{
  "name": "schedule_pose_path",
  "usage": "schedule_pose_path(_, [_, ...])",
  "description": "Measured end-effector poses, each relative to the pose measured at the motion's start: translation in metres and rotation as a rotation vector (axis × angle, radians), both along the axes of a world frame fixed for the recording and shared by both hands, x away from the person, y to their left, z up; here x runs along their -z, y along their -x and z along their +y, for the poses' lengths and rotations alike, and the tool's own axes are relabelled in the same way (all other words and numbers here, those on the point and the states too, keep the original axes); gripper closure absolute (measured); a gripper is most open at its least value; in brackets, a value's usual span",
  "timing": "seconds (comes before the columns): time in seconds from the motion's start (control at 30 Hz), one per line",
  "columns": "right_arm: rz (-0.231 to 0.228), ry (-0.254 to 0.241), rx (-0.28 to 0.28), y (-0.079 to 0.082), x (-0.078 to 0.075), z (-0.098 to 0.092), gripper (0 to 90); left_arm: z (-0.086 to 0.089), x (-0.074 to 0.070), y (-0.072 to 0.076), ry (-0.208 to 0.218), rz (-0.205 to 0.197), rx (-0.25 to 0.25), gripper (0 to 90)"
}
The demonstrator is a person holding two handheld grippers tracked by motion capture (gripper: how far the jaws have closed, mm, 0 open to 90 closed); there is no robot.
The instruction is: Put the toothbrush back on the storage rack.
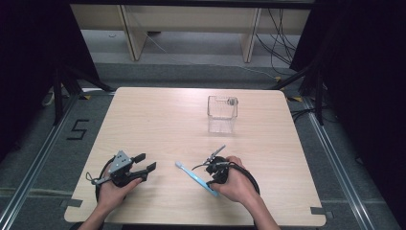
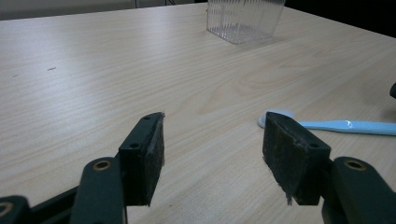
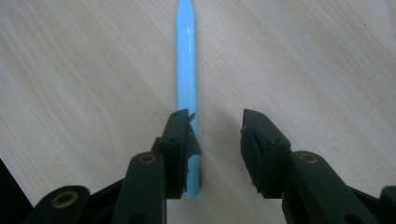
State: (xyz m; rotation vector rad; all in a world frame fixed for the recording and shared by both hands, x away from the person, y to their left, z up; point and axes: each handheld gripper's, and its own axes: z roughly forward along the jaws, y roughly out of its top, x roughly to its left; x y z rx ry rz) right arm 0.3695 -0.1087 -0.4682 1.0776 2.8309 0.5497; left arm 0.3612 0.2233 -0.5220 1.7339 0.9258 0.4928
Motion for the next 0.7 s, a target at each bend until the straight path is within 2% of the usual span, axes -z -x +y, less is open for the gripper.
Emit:
schedule_pose_path(0.07, [0.004, 0.003, 0.003, 0.0, 0.0, 0.0, 62.8, -0.001, 0.001, -0.001, 0.009, -0.004, 0.006, 38.5])
schedule_pose_path(0.1, [0.009, 0.005, -0.007, -0.001, -0.001, 0.001, 62.8, -0.001, 0.0, 0.0, -0.008, 0.003, 0.001, 38.5])
schedule_pose_path(0.13, [0.032, 0.008, -0.021, -0.002, -0.002, 0.003, 62.8, -0.002, 0.0, 0.0, -0.01, 0.001, 0.001, 38.5])
schedule_pose_path(0.37, [0.062, 0.042, -0.055, -0.007, -0.005, 0.009, 64.2, -0.003, 0.0, 0.001, -0.012, -0.002, 0.003, 38.3])
schedule_pose_path(0.4, [0.084, 0.049, -0.058, -0.009, -0.004, 0.011, 64.7, -0.003, 0.0, 0.001, -0.015, -0.005, 0.006, 38.3])
schedule_pose_path(0.47, [0.097, 0.058, -0.066, -0.011, -0.003, 0.013, 65.4, -0.004, 0.001, 0.001, -0.008, -0.009, 0.015, 38.2])
schedule_pose_path(0.7, [0.112, 0.099, -0.066, -0.016, -0.003, 0.02, 66.3, -0.003, 0.001, 0.002, 0.001, -0.008, 0.024, 37.9])
